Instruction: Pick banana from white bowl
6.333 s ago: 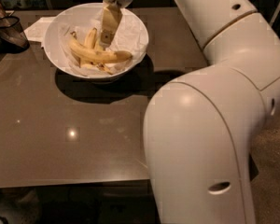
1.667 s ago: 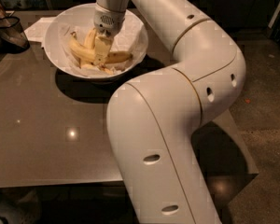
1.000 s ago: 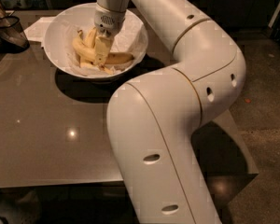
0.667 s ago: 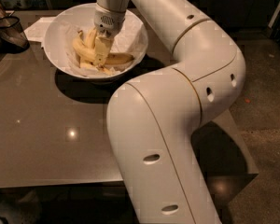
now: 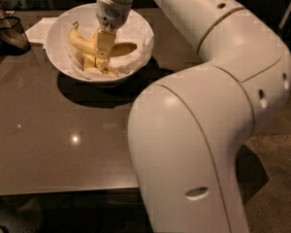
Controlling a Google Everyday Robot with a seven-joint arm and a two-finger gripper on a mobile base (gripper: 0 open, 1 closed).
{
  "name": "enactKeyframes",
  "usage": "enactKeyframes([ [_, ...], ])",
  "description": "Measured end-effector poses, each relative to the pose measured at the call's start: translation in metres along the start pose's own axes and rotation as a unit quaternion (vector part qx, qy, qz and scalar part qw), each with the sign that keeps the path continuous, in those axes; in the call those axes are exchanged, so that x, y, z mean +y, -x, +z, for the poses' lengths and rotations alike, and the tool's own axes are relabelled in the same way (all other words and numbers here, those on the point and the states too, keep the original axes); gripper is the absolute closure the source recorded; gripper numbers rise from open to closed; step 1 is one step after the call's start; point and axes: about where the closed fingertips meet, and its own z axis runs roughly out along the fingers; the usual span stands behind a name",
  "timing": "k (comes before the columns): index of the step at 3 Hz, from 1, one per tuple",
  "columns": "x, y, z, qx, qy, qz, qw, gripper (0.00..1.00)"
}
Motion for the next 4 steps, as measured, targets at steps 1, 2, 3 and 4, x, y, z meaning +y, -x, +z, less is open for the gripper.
enactKeyframes([
  [1,0.021,0.005,-0.019,-0.015,-0.008,-0.036,0.9992,1.00],
  [2,0.049,0.012,-0.036,-0.011,-0.002,-0.062,0.9980,1.00],
  [3,0.048,0.014,-0.036,-0.014,-0.007,-0.062,0.9980,1.00],
  [4,0.048,0.014,-0.036,-0.014,-0.007,-0.062,0.9979,1.00],
])
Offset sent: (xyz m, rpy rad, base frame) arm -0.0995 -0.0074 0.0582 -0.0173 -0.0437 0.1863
